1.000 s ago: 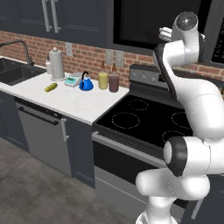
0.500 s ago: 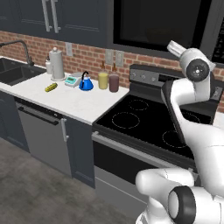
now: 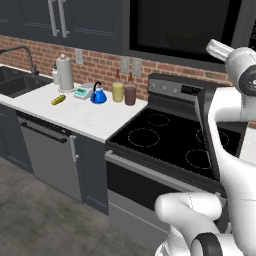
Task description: Pick the onion from the sink and place it in the bowl. Then pick the bowl and place it in the microwave. Then close the microwave door and press the start button.
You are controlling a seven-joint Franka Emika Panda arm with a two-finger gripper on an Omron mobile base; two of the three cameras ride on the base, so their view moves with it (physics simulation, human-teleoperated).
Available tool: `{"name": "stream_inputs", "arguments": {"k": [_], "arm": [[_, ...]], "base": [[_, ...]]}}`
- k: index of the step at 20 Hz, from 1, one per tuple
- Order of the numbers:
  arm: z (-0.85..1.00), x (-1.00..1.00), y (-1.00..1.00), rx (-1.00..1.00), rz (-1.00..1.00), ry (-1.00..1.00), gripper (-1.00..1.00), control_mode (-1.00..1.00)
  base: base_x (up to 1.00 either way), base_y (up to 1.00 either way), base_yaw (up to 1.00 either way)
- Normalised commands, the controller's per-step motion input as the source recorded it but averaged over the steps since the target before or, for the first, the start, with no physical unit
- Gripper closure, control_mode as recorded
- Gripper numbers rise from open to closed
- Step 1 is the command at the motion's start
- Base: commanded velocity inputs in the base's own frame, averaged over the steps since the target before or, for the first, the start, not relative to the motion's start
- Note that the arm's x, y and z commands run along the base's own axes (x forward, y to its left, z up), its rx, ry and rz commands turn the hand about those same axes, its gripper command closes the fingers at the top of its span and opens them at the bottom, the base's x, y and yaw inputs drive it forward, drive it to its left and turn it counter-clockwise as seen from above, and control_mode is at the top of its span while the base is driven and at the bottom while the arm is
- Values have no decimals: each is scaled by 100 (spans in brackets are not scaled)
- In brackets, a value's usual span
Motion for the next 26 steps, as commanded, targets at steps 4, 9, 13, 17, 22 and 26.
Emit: {"name": "stream_inputs", "arguments": {"k": [4, 9, 13, 17, 22, 26], "arm": [[-6, -45, 1, -20, 0, 0, -100, -100], [-54, -28, 4, -23, 0, 0, 100, -100], [-35, -10, 3, -11, 0, 0, 100, -100], [-19, -9, -5, 0, 0, -1, 100, -100], [0, -4, -10, 0, -13, -5, 100, -100], [0, 0, 0, -1, -32, 0, 100, -100]], "base": [[0, 0, 0], [0, 0, 0], [0, 0, 0], [0, 0, 0], [0, 0, 0], [0, 0, 0]]}}
